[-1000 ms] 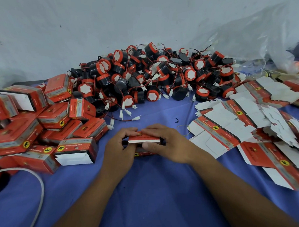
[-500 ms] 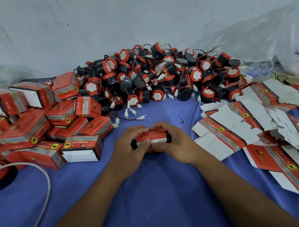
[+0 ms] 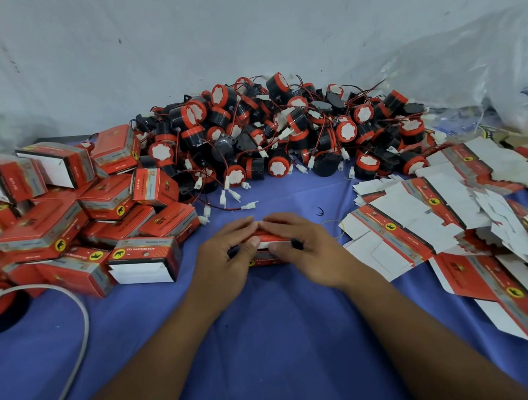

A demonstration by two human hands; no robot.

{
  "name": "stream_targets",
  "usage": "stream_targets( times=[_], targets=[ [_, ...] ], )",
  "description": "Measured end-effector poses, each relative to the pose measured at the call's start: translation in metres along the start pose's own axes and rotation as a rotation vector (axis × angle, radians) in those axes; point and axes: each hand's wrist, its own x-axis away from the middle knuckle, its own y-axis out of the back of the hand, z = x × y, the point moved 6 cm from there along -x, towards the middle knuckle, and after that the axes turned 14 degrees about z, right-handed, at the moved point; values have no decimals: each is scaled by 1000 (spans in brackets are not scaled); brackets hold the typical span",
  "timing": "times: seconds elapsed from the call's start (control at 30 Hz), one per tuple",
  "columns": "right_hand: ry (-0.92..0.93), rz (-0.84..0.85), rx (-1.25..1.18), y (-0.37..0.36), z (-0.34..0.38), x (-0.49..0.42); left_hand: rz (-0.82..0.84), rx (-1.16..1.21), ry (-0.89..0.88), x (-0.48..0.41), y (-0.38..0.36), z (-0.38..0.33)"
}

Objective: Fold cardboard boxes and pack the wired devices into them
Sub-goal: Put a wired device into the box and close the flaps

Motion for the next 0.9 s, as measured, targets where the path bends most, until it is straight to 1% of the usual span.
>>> stream_targets(
  times=[0.1, 0.17, 0.3, 0.37, 0.47, 0.53, 0.63, 0.67, 0.73, 0.8, 0.9],
  targets=[
    [-18, 60, 117, -4, -3, -2, 48, -40, 30, -1, -1, 1],
    [-20, 84, 129, -4, -5, -2, 109, -113, 31, -3, -2, -1],
    [5, 103, 160, -5, -12, -3, 324, -286, -1, -2, -10, 5],
    [-8, 110, 198, -5, -16, -4, 387, -360, -27, -1, -14, 9],
    [-20, 108, 234, -3, -15, -5, 341, -422, -93, 0, -16, 8],
    [-22, 49, 193, -1, -13, -4, 307, -386, -110, 0, -15, 8],
    [-79, -105, -58, 10, -13, -1, 245, -265, -88, 0, -9, 8],
    [-98, -128, -148, 13, -13, 1, 207, -230, -80, -1, -6, 7],
    [-77, -98, -241, 13, -10, 1, 131, -169, -60, 0, 0, 6],
    [-27, -41, -259, 9, -3, 0, 84, -73, -34, 1, 5, 5],
    [5, -46, -249, 8, -1, -1, 98, 18, -25, -1, 6, 7]
  ],
)
